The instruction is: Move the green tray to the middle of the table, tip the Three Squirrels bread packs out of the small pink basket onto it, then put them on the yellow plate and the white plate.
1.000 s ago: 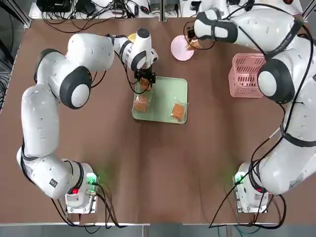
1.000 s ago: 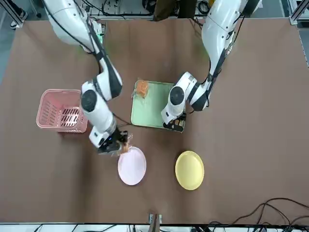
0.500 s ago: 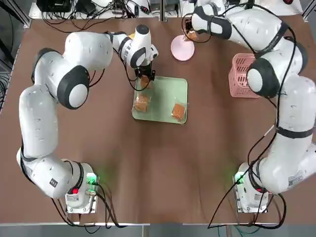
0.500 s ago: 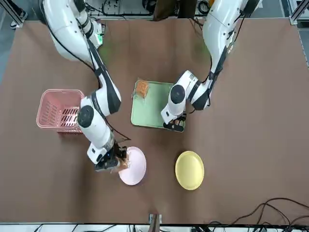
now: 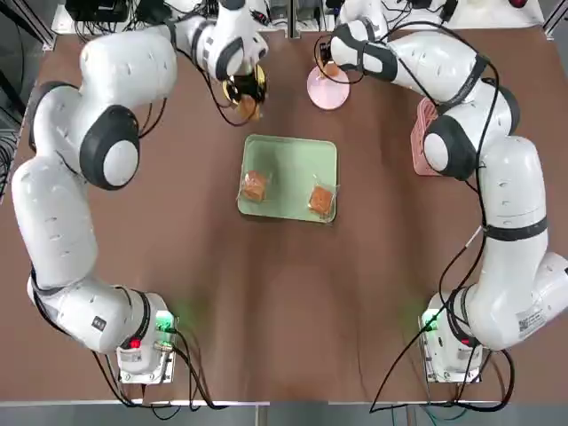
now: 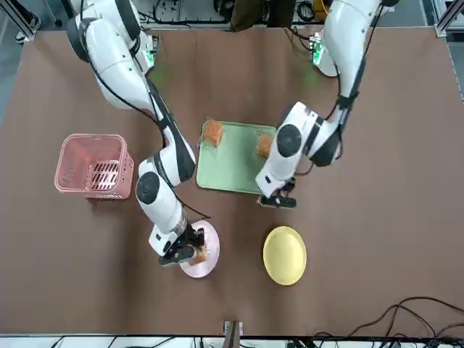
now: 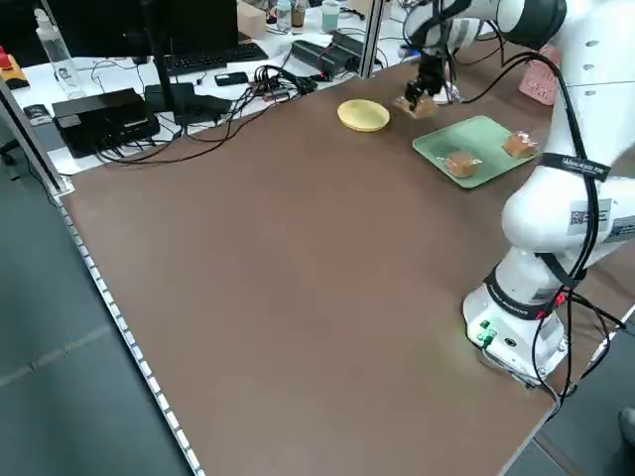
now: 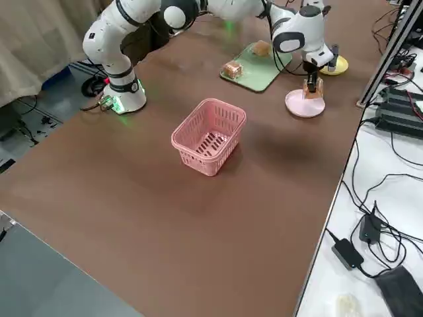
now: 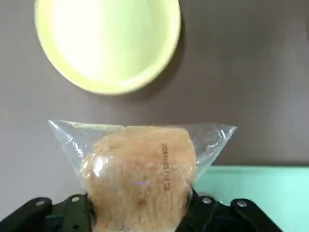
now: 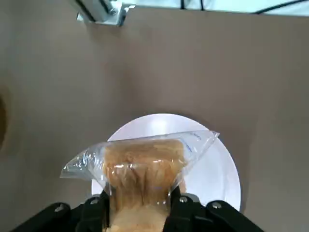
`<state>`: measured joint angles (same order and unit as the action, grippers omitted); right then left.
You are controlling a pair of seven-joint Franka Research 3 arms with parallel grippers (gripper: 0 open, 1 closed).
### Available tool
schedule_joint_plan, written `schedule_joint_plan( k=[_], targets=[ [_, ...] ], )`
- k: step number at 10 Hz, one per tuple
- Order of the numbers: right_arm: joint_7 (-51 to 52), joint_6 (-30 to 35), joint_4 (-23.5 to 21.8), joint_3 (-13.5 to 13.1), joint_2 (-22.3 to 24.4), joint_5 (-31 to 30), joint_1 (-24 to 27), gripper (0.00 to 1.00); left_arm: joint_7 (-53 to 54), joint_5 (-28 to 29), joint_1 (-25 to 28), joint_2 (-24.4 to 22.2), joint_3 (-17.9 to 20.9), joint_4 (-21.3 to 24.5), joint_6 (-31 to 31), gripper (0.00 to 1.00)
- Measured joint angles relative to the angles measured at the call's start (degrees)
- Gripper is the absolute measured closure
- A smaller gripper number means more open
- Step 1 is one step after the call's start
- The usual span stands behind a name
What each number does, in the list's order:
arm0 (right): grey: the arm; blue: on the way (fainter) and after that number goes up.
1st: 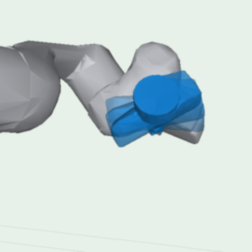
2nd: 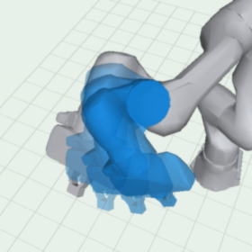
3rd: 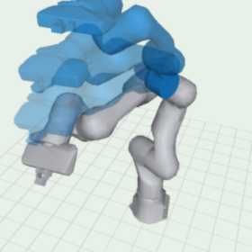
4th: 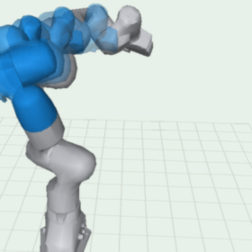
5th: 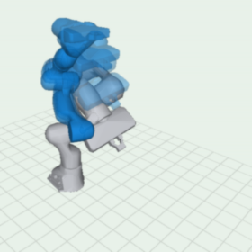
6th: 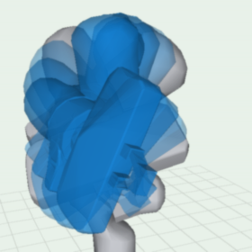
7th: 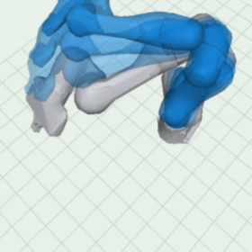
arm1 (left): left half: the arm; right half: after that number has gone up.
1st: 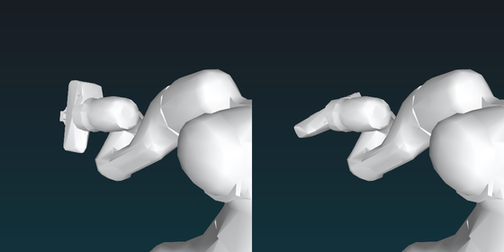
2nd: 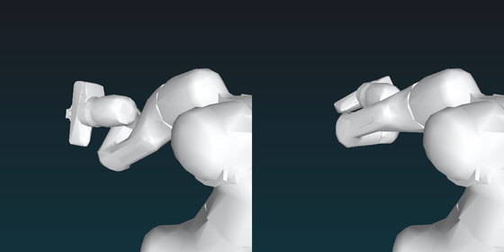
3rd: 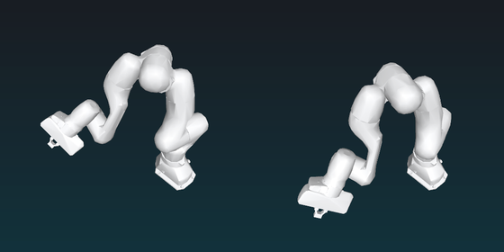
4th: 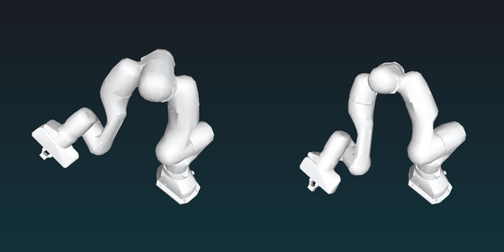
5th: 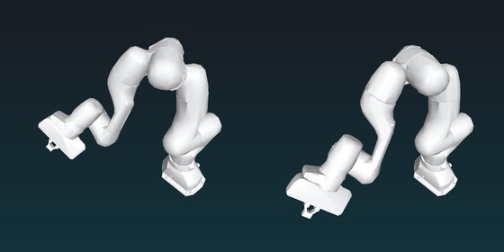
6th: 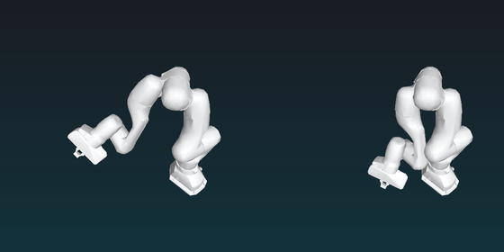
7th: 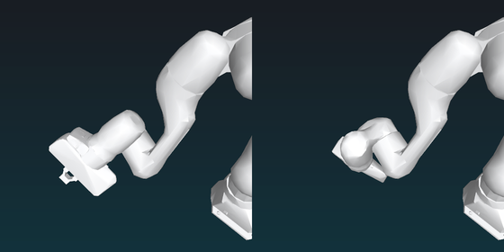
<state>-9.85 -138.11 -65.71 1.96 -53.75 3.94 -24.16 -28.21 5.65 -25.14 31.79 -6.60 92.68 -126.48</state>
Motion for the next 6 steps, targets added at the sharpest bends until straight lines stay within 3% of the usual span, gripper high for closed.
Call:
schedule_joint_plan(
  k=[3, 6],
  targets=[
    [4.2, -1.9, 0.1, -0.1, -2.1, 0.0, 0.0, 0.55, 3.5, 0.3, 3.3, 4.4, 0.5, -6.2, -0.2, 0.48],
    [4.6, -1.8, 0.0, 0.0, -2.5, 0.0, -0.1, 0.46, 3.5, 1.9, 3.2, 10.3, 2.5, -11.8, -4.6, 0.48]
  ],
)
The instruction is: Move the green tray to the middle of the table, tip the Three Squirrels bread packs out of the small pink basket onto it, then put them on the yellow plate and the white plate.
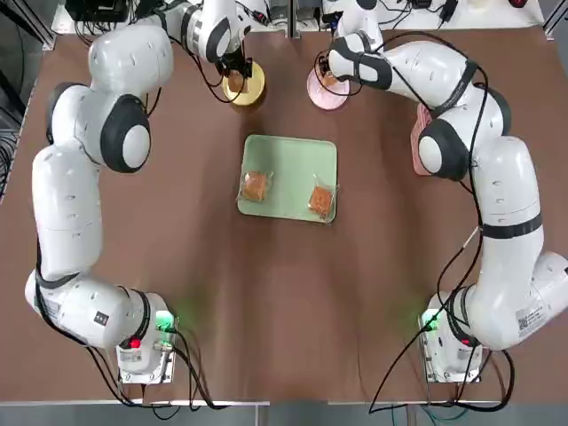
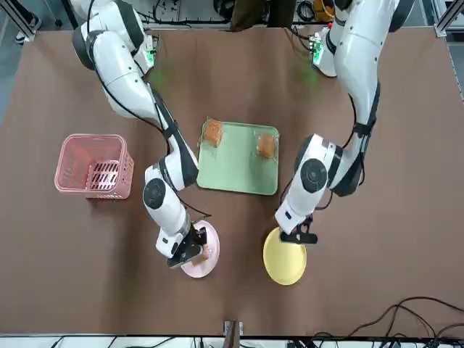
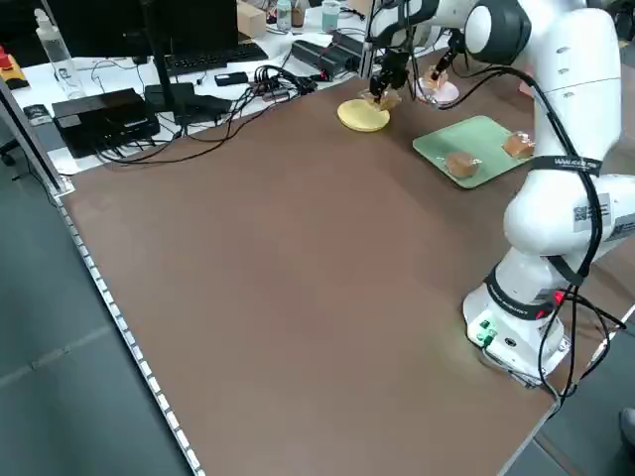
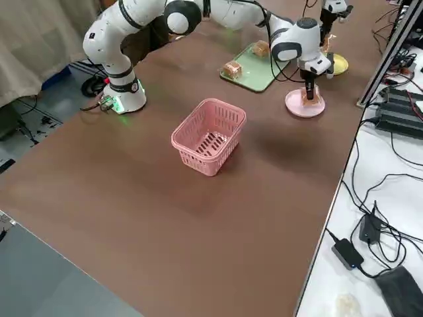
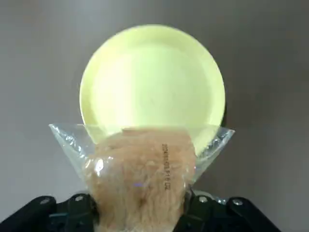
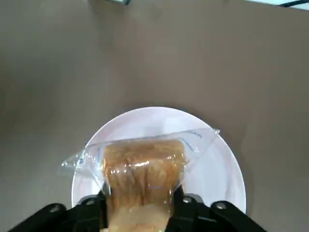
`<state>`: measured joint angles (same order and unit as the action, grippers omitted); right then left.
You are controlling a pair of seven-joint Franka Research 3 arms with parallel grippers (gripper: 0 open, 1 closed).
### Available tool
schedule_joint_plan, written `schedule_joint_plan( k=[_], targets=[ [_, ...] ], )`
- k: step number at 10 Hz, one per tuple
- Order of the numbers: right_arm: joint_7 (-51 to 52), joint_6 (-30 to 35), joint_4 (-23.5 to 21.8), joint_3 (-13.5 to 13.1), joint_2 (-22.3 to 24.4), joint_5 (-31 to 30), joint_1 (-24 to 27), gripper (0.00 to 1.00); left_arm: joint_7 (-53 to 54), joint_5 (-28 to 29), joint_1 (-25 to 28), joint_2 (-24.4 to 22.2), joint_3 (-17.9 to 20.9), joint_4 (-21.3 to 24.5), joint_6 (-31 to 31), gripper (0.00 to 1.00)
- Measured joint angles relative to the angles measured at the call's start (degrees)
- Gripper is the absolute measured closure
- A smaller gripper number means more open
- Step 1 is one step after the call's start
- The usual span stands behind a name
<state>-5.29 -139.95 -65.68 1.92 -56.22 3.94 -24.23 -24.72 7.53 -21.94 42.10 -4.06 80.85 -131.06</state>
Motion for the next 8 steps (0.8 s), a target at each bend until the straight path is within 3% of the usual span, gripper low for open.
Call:
schedule_joint_plan(
  k=[1, 6, 7, 8],
  targets=[
    [0.0, 0.1, 0.0, 0.0, 0.0, 0.0, -0.1, 0.37, 0.0, 0.0, 0.0, 0.8, 0.8, -0.5, -3.0, 0.48],
    [-0.8, 0.6, -1.0, 0.0, 0.8, 0.1, -0.5, 0.17, -0.2, 0.0, 0.0, 7.6, 2.3, -6.3, -12.9, 0.48],
    [-3.0, 1.8, -1.7, 0.0, 1.8, 0.2, -0.5, 0.04, -0.4, 0.0, 0.0, 8.8, 2.5, -7.3, -14.1, 0.48],
    [-6.0, 5.0, -2.0, 0.1, 3.2, 0.2, -0.6, 0.01, -1.2, 0.0, 0.0, 9.9, 2.6, -7.5, -15.6, 0.48]
  ],
)
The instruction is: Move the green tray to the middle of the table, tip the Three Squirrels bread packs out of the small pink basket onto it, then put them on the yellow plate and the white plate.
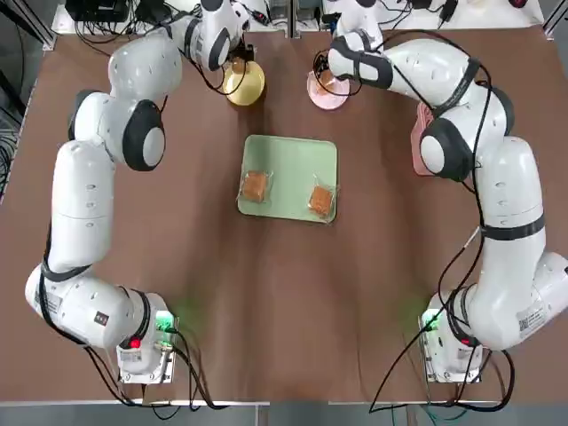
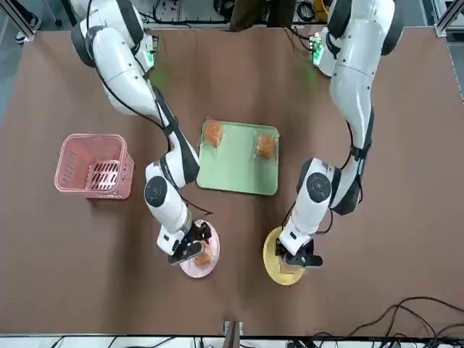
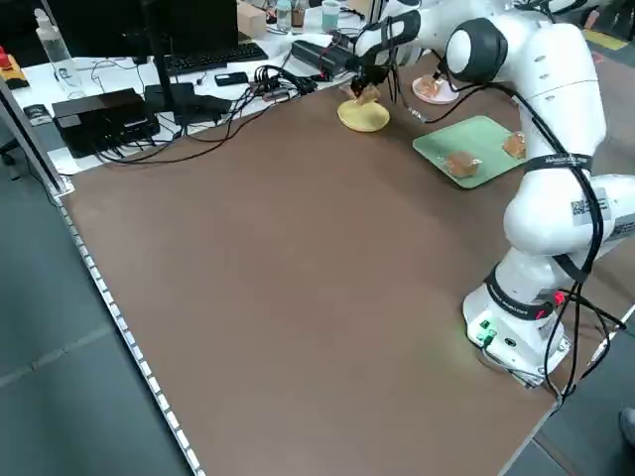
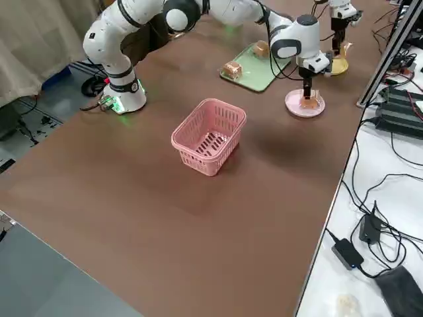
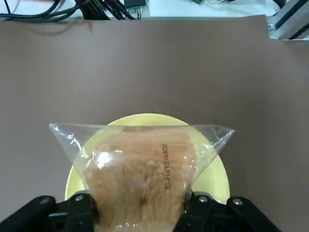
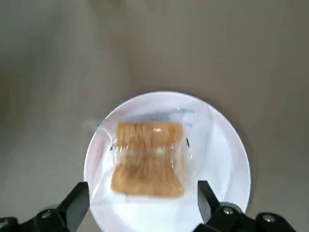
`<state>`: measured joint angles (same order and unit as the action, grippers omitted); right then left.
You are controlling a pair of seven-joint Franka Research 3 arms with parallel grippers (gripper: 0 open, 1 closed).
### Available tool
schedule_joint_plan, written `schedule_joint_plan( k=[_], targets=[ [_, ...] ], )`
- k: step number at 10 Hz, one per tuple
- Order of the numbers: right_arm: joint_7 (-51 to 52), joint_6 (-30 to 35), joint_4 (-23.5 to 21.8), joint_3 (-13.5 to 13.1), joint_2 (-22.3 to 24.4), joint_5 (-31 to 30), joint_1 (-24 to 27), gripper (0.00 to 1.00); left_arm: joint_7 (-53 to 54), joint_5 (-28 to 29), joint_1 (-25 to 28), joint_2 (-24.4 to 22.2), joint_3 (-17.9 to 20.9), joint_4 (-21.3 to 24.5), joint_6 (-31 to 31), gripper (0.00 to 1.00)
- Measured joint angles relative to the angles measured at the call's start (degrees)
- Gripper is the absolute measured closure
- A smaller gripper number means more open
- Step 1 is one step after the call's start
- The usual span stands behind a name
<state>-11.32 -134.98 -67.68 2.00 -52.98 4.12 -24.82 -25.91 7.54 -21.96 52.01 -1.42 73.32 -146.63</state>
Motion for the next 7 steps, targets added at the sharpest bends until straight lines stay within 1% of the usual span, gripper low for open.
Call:
schedule_joint_plan(
  k=[2, 3, 4, 5, 7],
  targets=[
    [-6.7, 9.5, -0.3, 0.0, 4.7, -0.1, -1.0, 0.01, -2.1, 0.0, -0.3, 1.6, 0.0, -0.2, -1.7, 0.45],
    [-10.1, 14.7, -0.6, 0.0, 7.5, -0.1, -1.7, 0.02, -2.5, 0.0, -0.6, 2.2, 0.0, -0.2, -1.9, 0.41],
    [-12.7, 18.3, -2.1, 0.0, 10.6, -0.1, -2.3, 0.02, -3.1, 0.0, -0.7, 2.6, 0.0, -0.3, -1.9, 0.41],
    [-14.5, 19.4, -5.7, 0.0, 14.4, -0.1, -2.9, 0.02, -3.6, 0.0, -0.8, 2.8, 0.0, -0.3, -1.9, 0.37],
    [-17.2, 19.8, -16.2, 0.1, 22.2, -0.1, -3.9, 0.04, -4.9, 0.0, -0.9, 3.1, 0.0, -0.4, -1.9, 0.08]
  ],
)
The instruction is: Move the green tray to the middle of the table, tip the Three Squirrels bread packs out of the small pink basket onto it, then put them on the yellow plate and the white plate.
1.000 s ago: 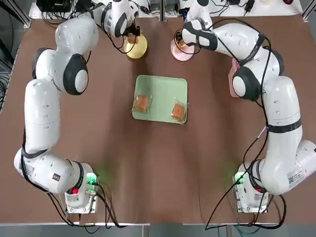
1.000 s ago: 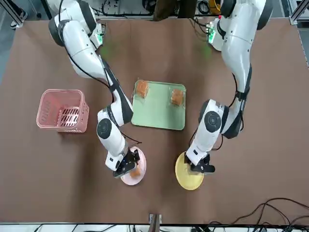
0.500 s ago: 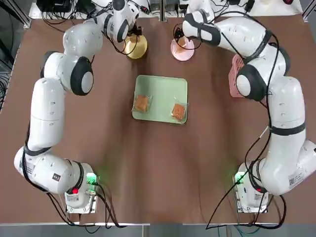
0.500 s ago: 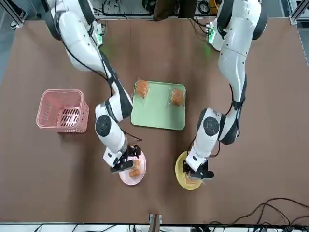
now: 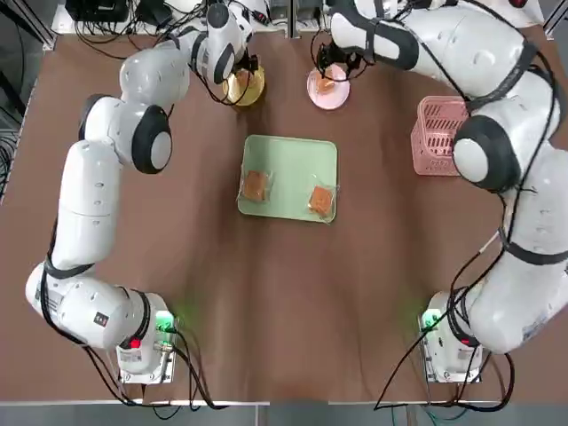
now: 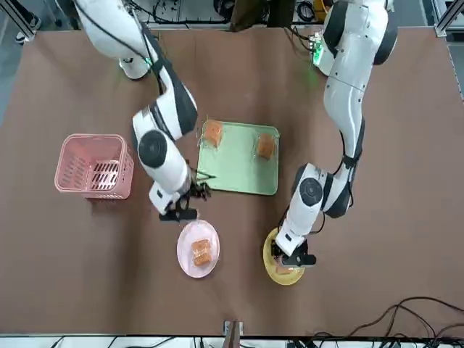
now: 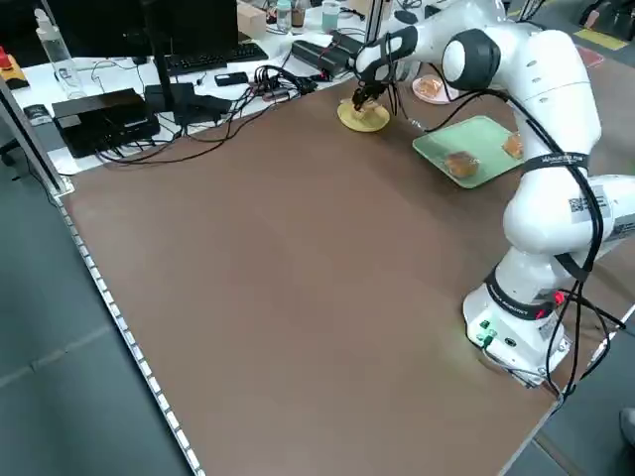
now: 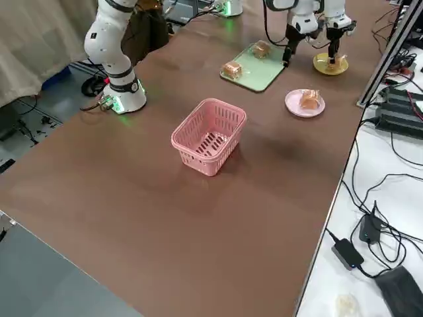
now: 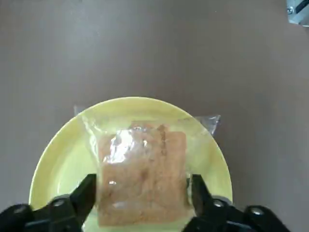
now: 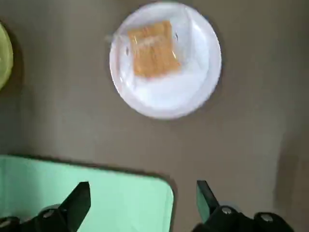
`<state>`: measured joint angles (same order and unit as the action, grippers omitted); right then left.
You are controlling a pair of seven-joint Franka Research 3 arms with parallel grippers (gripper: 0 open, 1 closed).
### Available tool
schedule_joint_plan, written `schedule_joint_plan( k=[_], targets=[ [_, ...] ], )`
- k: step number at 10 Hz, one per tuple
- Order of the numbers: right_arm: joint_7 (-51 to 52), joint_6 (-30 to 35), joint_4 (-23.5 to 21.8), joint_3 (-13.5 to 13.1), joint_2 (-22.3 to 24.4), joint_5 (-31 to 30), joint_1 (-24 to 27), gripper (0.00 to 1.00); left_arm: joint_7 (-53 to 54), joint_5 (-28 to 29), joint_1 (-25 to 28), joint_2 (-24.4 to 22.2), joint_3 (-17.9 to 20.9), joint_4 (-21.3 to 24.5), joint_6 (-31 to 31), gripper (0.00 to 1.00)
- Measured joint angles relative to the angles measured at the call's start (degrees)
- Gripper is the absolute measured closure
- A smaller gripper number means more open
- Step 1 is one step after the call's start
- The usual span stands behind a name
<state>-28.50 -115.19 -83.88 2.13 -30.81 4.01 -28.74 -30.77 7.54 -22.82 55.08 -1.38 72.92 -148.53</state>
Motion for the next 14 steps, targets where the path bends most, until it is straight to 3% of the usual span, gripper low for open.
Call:
schedule_joint_plan(
  k=[1, 3, 6, 7, 8, 10, 13, 14],
  targets=[
    [-3.2, 0.0, -5.7, 0.2, 3.6, 0.0, -1.3, 0.05, -0.6, 0.0, 0.0, 0.0, 0.0, -0.1, 0.0, 0.00],
    [-12.0, -2.8, -15.7, 0.4, 8.6, 0.0, -5.8, 0.05, -0.7, 0.0, -0.1, -0.9, 0.0, -0.7, 2.2, 0.00],
    [-22.9, -15.9, -29.7, 0.5, 11.3, 0.1, -11.9, 0.05, 3.7, 0.1, -1.1, -7.5, -1.6, -0.3, 22.1, 0.00],
    [-26.3, -21.5, -34.2, 0.5, 11.4, 0.1, -13.7, 0.04, 4.6, 0.1, -1.1, -11.1, -3.7, 2.1, 26.2, 0.00],
    [-29.5, -26.3, -37.9, 0.6, 11.4, 0.1, -15.5, 0.04, 4.8, 0.1, -1.2, -15.1, -5.9, 7.0, 27.4, 0.00],
    [-32.8, -29.3, -40.9, 0.5, 11.6, 0.1, -17.5, 0.04, 4.9, 0.1, -1.3, -23.7, -10.3, 20.0, 26.1, 0.00],
    [-35.7, -29.3, -41.4, 0.5, 11.8, 0.1, -18.9, 0.04, 3.6, 0.1, -1.4, -33.7, -14.7, 44.1, 12.1, 0.00],
    [-35.7, -29.3, -41.8, 0.4, 11.8, 0.1, -18.9, 0.04, 3.5, 0.1, -1.4, -35.5, -15.0, 50.1, 8.3, 0.00]
  ],
)
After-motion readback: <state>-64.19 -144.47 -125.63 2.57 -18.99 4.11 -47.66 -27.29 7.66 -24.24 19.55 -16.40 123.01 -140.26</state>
